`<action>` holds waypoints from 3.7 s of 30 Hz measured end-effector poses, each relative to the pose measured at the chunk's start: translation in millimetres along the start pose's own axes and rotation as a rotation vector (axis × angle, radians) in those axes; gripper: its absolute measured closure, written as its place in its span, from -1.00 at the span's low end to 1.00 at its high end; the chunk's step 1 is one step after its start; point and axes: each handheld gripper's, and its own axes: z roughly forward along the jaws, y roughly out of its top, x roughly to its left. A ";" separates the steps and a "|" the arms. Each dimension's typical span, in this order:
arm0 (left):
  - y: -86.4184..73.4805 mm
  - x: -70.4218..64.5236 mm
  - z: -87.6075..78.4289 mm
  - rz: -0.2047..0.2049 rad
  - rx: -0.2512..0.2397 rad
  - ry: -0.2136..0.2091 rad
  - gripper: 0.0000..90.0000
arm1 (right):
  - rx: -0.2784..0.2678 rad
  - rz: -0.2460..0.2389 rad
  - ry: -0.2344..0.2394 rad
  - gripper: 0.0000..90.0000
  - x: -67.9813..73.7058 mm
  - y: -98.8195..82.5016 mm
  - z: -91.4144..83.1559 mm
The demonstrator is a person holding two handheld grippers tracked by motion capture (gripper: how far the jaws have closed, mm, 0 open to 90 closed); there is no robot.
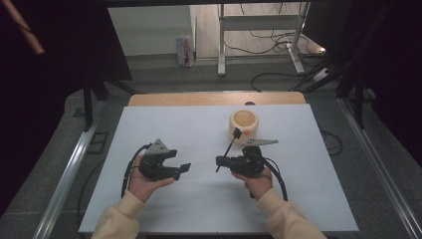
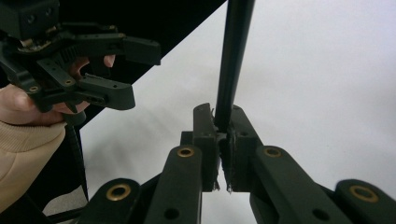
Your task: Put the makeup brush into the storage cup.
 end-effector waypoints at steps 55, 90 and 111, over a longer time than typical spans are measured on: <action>-59.5 29.9 -35.0 -0.069 0.061 0.130 -0.40 | -0.123 -0.026 -0.028 0.87 -4.5 22.3 -37.0; -85.2 38.9 -48.7 -0.100 0.093 0.161 -0.45 | -0.178 -0.044 -0.089 0.87 -21.0 57.1 -50.7; -85.2 39.2 -48.2 -0.098 0.097 0.159 -0.46 | -0.195 -0.016 -0.138 0.87 -43.2 77.1 -55.7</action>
